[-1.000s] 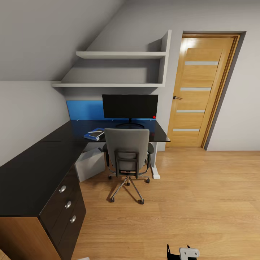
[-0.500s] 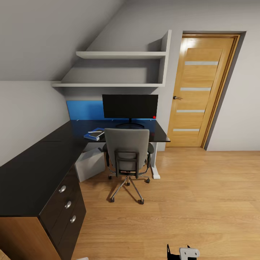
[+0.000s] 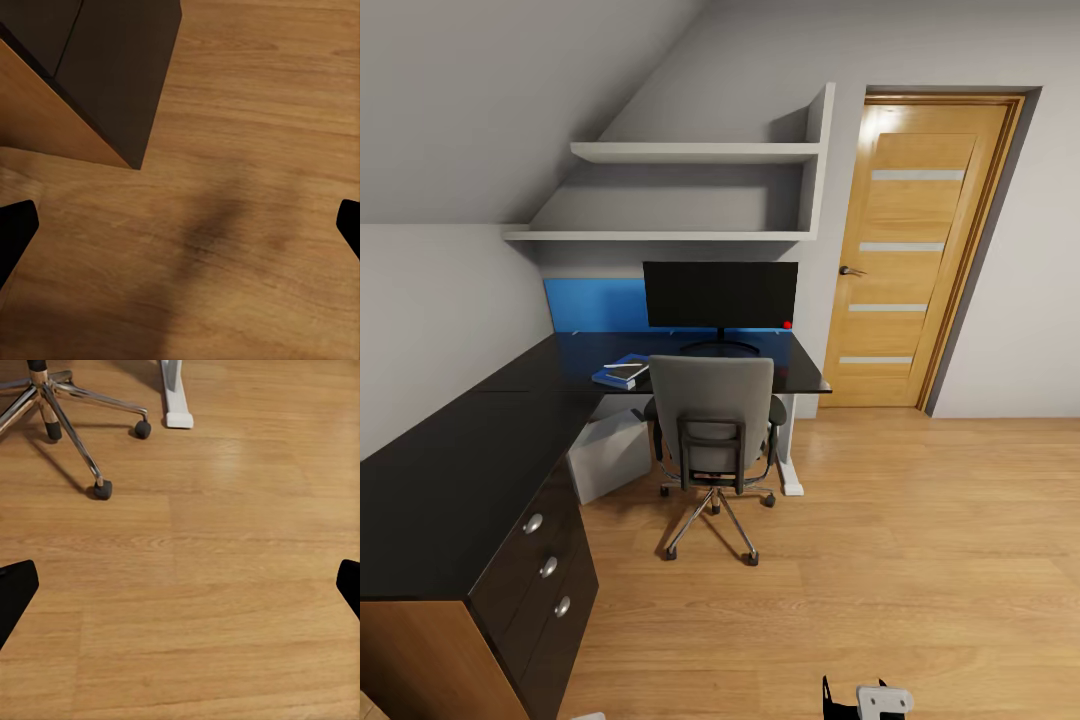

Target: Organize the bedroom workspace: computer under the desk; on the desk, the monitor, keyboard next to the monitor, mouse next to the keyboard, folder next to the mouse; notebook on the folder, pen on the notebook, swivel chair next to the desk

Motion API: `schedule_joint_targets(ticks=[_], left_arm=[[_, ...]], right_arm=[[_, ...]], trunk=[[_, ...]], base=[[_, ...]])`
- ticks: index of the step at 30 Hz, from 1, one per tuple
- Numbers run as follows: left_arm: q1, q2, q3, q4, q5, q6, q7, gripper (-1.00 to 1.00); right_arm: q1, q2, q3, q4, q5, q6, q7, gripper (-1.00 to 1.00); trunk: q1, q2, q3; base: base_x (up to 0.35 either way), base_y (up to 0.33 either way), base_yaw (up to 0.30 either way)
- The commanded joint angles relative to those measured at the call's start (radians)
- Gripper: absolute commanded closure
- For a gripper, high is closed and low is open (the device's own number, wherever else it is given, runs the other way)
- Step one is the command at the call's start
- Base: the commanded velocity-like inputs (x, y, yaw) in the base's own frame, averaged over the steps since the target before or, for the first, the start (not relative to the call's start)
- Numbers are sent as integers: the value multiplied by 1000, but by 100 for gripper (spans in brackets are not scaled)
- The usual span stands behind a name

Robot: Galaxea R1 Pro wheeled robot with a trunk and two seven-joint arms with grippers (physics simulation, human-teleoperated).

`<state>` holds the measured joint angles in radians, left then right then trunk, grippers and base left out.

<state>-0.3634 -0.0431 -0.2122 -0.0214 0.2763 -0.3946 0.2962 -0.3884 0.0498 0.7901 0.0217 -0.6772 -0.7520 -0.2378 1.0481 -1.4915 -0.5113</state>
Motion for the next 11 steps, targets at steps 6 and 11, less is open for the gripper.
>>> schedule_joint_targets(ticks=[6,11], left_arm=[[0,0,-9,1,7,-2,3,-100],[0,-1,-9,0,8,-1,5,-100]], right_arm=[[-1,1,8,2,2,-1,-9,-100],[-1,1,8,3,2,-1,-9,-100]], trunk=[[0,-1,-1],[0,-1,-1]], base=[[0,0,0],[0,0,0]])
